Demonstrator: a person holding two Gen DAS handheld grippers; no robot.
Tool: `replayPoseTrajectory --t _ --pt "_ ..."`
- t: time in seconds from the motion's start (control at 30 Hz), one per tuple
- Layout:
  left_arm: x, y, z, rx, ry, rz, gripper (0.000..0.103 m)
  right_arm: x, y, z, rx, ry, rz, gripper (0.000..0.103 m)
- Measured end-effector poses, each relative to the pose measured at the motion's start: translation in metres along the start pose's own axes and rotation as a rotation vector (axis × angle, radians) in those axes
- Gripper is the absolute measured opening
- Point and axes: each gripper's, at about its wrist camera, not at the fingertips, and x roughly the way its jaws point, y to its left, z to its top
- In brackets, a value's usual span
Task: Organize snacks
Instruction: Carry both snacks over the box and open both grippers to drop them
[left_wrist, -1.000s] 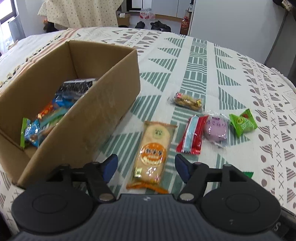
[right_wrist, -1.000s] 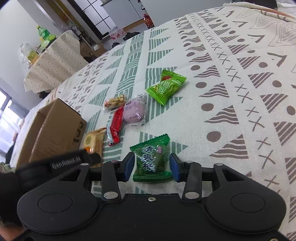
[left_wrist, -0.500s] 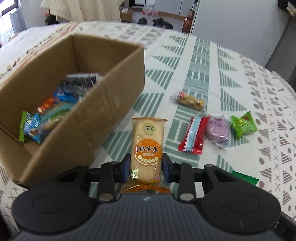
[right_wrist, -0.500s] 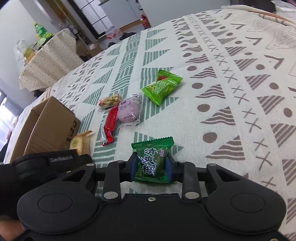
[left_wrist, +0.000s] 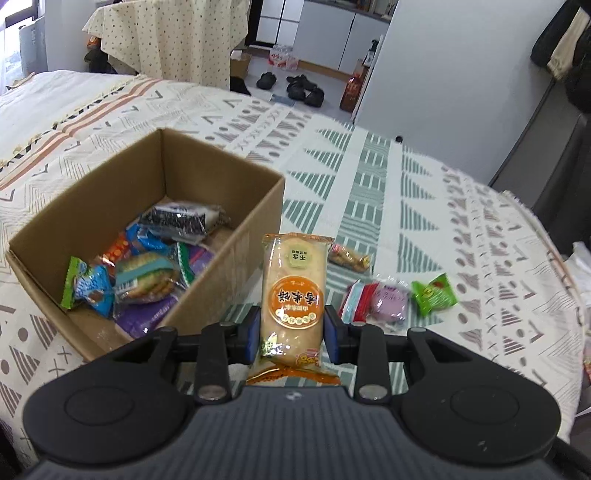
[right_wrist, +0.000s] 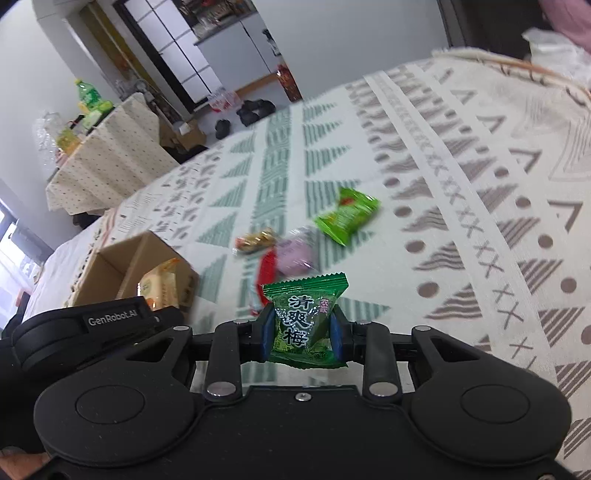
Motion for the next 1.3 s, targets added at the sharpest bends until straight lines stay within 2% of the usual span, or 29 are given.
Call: replayPoseTrajectory --t 0.27,0.57,1.17,1.3 --pt "-0.025 0.016 0.014 -0.053 -0.049 -0.064 0.034 -0.013 0.028 0.011 -0.025 -0.052 0.020 0.029" --pt "-0.041 0.044 0.037 -0.129 -0.096 -0.095 0.034 -0.012 0.060 0.018 -0.043 -0.072 0.051 0.029" --pt "-0.026 0.115 0.088 -0.268 -0.084 -0.128 0.034 0.026 0.132 0.027 -0.106 -0.058 0.124 0.029" --pt "-0.013 0.125 0.094 -0.295 -0.051 -0.129 0.034 0.040 0.142 0.030 -0.099 -0.044 0.130 0.029"
